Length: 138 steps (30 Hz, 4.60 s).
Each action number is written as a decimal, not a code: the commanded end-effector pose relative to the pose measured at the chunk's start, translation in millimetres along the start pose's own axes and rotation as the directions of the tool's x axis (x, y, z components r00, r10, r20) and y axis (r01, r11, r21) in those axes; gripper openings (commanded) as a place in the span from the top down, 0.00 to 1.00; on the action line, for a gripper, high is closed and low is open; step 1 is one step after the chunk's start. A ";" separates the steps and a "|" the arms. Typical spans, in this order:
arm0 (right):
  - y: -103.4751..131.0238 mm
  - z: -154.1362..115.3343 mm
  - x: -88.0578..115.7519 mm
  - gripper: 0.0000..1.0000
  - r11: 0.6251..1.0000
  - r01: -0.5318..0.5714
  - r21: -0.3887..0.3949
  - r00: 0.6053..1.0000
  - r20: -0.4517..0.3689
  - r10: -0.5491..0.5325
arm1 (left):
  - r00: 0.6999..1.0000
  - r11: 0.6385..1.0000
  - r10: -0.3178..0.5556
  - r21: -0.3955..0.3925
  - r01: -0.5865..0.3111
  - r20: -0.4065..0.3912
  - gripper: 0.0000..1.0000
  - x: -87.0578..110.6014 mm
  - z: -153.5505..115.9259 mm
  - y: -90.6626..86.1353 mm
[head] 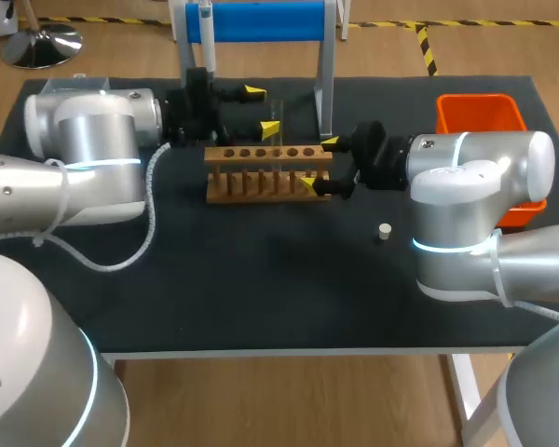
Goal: Invert the test tube, pick up the pipette, mount the tip to pipette, aspirate from beaker and dispense into the tube, eject the tip, return the pipette, and cap with the stopper.
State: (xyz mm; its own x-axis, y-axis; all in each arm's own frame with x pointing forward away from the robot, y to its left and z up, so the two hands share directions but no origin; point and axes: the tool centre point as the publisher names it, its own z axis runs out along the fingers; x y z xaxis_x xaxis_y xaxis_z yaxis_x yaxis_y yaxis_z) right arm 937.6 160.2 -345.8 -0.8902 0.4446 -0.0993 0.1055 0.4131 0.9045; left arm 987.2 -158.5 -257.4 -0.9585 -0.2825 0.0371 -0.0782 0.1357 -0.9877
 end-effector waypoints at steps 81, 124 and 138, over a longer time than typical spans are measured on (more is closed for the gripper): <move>-0.9 0.0 0.3 0.00 1.000 0.001 -0.003 1.000 0.001 -0.001 | 0.516 0.883 0.027 -0.263 0.390 0.856 0.00 -14.2 -392.7 48.2; -0.9 0.0 0.3 0.00 1.000 0.001 -0.003 1.000 0.001 -0.001 | 0.505 0.884 0.040 -0.267 0.385 0.862 0.00 -140.0 -410.7 79.3; -0.9 0.0 0.3 0.00 1.000 0.001 -0.003 1.000 0.001 -0.001 | 0.503 0.875 0.016 -0.256 0.412 0.864 0.00 -194.8 -396.8 97.5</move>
State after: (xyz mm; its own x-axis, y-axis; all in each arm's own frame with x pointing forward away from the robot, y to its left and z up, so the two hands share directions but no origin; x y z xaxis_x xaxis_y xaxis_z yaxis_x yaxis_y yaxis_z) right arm 937.5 160.2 -345.8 -0.8901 0.4447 -0.0994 0.1055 0.4132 0.9045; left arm 1035.3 288.7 -289.2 -0.2465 -0.9607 -0.1280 -0.5274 0.2438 -0.8139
